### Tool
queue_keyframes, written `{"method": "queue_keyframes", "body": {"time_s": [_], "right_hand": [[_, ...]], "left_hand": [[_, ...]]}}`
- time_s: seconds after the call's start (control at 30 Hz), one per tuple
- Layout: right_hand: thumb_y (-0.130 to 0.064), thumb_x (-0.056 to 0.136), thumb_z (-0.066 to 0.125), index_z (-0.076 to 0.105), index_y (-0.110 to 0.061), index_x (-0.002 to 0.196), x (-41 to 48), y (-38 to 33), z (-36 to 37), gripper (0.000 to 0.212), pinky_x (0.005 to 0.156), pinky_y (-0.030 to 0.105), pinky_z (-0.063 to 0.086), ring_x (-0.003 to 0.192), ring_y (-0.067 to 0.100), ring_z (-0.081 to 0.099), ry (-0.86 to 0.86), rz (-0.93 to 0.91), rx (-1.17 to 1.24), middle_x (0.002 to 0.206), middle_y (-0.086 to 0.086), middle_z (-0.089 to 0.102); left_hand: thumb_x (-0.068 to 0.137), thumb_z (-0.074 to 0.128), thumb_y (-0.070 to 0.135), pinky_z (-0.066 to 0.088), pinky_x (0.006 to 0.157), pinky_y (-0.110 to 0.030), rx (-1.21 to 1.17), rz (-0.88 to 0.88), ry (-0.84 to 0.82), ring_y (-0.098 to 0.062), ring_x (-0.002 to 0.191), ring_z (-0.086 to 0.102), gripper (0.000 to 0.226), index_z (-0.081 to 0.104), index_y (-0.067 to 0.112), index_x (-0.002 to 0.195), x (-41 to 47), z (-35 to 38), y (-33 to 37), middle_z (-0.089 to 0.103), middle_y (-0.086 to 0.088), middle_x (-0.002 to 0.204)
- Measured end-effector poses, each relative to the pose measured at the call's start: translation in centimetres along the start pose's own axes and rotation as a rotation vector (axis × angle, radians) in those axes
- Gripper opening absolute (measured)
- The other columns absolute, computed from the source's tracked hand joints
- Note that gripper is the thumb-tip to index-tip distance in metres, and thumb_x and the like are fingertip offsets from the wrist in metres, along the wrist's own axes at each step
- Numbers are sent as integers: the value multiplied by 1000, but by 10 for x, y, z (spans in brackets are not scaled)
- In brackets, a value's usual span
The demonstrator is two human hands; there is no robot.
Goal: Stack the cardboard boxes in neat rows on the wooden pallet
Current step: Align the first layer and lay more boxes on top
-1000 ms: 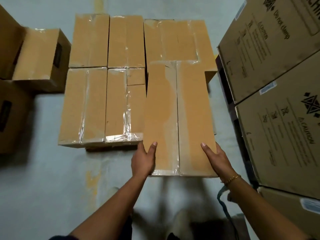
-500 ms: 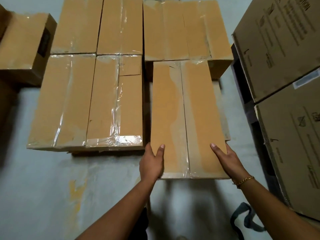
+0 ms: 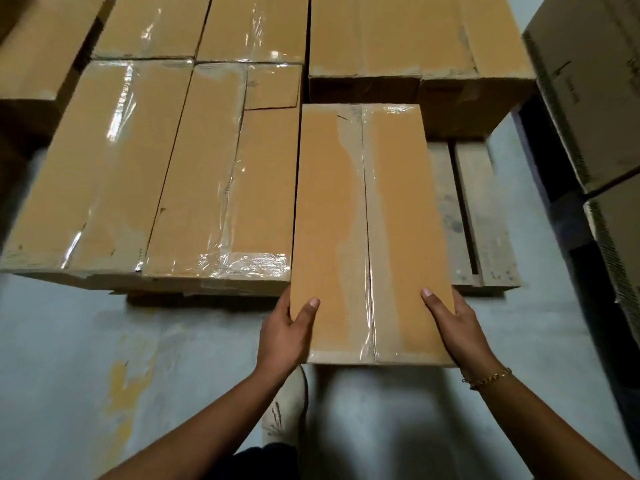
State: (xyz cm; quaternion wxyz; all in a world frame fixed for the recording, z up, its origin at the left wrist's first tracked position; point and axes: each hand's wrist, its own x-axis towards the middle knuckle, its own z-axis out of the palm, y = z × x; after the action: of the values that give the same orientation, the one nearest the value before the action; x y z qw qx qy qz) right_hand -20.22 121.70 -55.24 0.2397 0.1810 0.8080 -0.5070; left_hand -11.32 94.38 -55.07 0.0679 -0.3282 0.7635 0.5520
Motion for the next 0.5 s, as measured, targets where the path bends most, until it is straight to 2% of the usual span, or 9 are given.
{"method": "queue_keyframes", "body": {"time_s": [0.13, 0.23, 0.33, 0.4, 0.43, 0.5], "right_hand": [[-79, 75, 61, 51, -37, 144, 13, 13, 11, 82, 104, 51, 51, 115, 19, 64, 3, -51, 31, 128, -8, 66], [-75, 75, 61, 52, -38, 143, 20, 22, 15, 79, 103, 49, 52, 113, 16, 65, -5, -81, 43, 126, -10, 67], [-83, 72, 62, 52, -39, 141, 24, 26, 13, 82, 104, 49, 52, 114, 13, 65, -24, -134, 35, 126, -13, 67], [-84, 70, 63, 43, -39, 147, 25, 27, 9, 91, 105, 46, 50, 119, 13, 63, -44, -183, -24, 132, -15, 63], [-82, 73, 64, 36, -39, 152, 25, 26, 6, 94, 106, 46, 49, 123, 14, 60, -60, -213, -73, 137, -14, 59], [-75, 76, 69, 21, -40, 158, 21, 25, -3, 101, 110, 46, 45, 131, 15, 53, -111, -291, -192, 149, -13, 48]], "left_hand": [[98, 67, 42, 55, 92, -24, -38, 75, -33, 3, 105, 69, 40, 63, 33, 136, 10, -2, -24, 74, 21, 114], [93, 71, 48, 59, 93, -33, 26, 129, -29, 1, 100, 71, 46, 66, 30, 134, 17, -14, -37, 75, 17, 112], [86, 67, 68, 61, 81, -34, 229, 292, 96, 3, 89, 69, 49, 73, 29, 115, 23, -25, -40, 74, 19, 96], [83, 59, 77, 53, 71, -30, 457, 503, 235, -1, 85, 60, 55, 70, 26, 103, 25, -33, -38, 64, 20, 91], [82, 57, 79, 48, 74, -31, 550, 616, 273, -7, 90, 55, 61, 67, 24, 106, 27, -36, -37, 60, 14, 96], [75, 56, 87, 39, 94, -37, 697, 729, 230, -18, 117, 48, 84, 61, 21, 126, 31, -42, -34, 55, 2, 125]]}}
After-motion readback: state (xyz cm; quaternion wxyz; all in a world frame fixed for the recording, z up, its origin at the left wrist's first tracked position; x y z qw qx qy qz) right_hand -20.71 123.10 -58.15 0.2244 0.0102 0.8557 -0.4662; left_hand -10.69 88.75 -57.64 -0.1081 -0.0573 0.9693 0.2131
